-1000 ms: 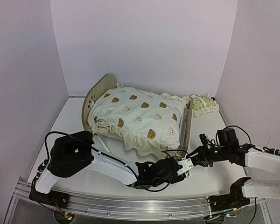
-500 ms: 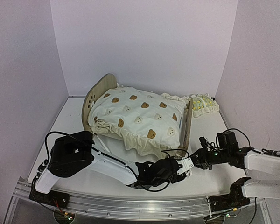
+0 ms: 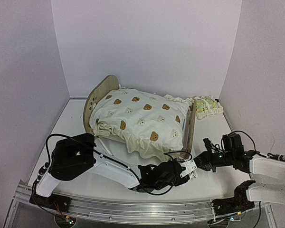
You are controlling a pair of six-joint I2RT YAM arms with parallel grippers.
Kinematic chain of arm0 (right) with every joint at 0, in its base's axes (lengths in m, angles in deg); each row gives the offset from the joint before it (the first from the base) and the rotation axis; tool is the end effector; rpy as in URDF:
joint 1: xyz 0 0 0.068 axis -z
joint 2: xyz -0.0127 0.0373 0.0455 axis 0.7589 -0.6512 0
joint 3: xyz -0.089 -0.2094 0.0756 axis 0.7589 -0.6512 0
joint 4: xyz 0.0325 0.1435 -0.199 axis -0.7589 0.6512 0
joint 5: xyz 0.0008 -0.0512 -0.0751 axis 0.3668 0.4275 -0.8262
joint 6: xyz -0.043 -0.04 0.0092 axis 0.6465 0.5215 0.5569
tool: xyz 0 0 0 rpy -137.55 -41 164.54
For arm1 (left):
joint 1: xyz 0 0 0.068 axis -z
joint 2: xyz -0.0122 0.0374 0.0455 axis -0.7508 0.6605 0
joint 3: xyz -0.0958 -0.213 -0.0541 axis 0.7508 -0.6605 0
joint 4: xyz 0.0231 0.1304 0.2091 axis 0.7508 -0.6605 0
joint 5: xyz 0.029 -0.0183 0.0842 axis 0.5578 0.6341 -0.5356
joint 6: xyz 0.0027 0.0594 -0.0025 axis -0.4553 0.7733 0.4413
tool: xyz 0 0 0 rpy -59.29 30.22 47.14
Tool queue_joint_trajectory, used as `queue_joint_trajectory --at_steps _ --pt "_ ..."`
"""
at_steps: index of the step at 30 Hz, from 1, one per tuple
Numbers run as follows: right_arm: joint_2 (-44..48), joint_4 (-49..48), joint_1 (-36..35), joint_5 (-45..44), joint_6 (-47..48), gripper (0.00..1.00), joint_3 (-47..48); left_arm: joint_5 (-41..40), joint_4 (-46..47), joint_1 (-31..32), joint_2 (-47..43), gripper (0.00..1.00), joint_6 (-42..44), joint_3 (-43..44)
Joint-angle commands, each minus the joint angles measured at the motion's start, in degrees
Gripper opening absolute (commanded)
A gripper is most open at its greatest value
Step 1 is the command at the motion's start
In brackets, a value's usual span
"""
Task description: Set up the pet bed
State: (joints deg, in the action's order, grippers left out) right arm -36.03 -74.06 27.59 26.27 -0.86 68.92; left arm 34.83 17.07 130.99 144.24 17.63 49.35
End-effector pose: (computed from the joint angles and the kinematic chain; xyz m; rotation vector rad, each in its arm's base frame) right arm 0.1690 0.0943 0.1371 0.1193 2.4324 1.2665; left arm 0.0809 -0.4685 0.1179 1.2396 1.4564 -0.4006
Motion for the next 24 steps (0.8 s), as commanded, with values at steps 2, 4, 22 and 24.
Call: queue_joint_trajectory --at_steps 2,4,22,24 --pt "0.7 -1.7 0.2 1.5 -0.7 0.07 -0.4 -1.5 2.8 -0.4 1.2 0.0 -0.5 1.3" --pt "0.7 -1.7 0.2 1.4 -0.8 0.04 -0.4 -1.6 2.7 -0.4 1.3 0.0 -0.6 1.5" --pt "0.1 -1.7 0.1 -2.1 -1.2 0.0 0.3 -0.9 -5.4 0.0 -2.5 0.44 -4.2 -2.0" --pt "0.0 -1.7 0.1 -2.5 -1.3 0.0 0.4 -1.0 -5.6 0.3 -3.8 0.46 -4.3 -3.5"
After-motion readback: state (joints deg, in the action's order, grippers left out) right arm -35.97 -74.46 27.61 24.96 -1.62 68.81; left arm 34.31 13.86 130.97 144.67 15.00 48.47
